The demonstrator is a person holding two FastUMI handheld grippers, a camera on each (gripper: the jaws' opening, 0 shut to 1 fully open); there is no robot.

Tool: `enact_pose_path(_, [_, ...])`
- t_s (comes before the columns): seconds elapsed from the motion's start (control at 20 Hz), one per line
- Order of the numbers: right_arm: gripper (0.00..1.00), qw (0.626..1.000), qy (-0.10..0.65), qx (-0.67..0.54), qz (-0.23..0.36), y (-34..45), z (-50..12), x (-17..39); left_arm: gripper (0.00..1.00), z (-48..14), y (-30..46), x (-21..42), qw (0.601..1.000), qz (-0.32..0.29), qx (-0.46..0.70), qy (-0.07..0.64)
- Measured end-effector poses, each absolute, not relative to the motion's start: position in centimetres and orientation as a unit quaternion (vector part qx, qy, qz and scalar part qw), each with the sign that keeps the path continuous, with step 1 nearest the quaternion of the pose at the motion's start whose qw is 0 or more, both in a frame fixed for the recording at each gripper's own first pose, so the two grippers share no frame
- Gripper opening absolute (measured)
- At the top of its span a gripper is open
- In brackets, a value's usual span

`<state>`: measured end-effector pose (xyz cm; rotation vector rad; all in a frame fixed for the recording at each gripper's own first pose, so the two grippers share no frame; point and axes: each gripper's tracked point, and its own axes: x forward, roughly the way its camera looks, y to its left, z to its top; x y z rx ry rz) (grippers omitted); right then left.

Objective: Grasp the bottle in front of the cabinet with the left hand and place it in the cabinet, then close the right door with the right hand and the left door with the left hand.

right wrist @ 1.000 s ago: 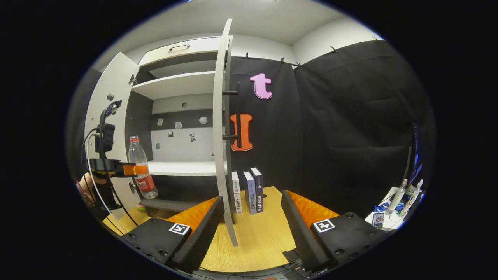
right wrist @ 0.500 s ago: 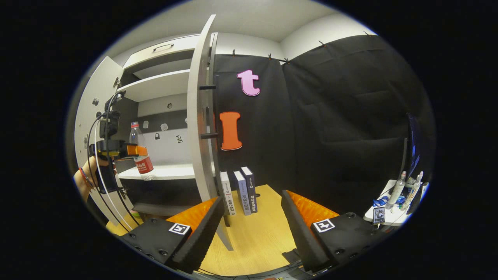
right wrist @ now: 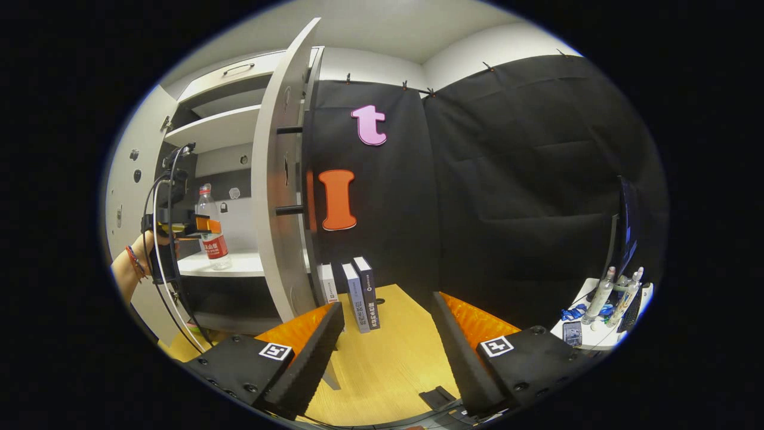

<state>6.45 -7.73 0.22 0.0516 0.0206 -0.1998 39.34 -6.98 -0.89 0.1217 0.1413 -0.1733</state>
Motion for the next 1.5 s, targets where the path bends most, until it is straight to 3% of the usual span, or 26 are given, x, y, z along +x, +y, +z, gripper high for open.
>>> enact_pose_path(0.5, [0.98, 0.996, 0.015, 0.02, -0.083, -6.9, 0.0, 7.2, 0.81, -1.1, -7.2, 39.5, 0.992, -0.077, 0.066, 0.075])
enact_pose_path(0.7, [0.98, 0.997, 0.017, 0.019, -0.079, -6.7, -0.1, 7.1, 0.93, -0.3, -7.3, 39.1, 0.993, -0.075, 0.072, 0.061])
enact_pose_path(1.1, [0.98, 0.997, 0.008, 0.0, -0.073, -6.7, 0.8, 7.1, 0.95, 1.9, -4.8, 34.4, 0.995, -0.049, 0.074, 0.041])
enact_pose_path(1.5, [0.98, 0.999, 0.011, -0.004, -0.045, -6.1, 1.4, 8.4, 0.95, 4.6, -1.8, 26.0, 0.997, -0.049, 0.061, 0.029])
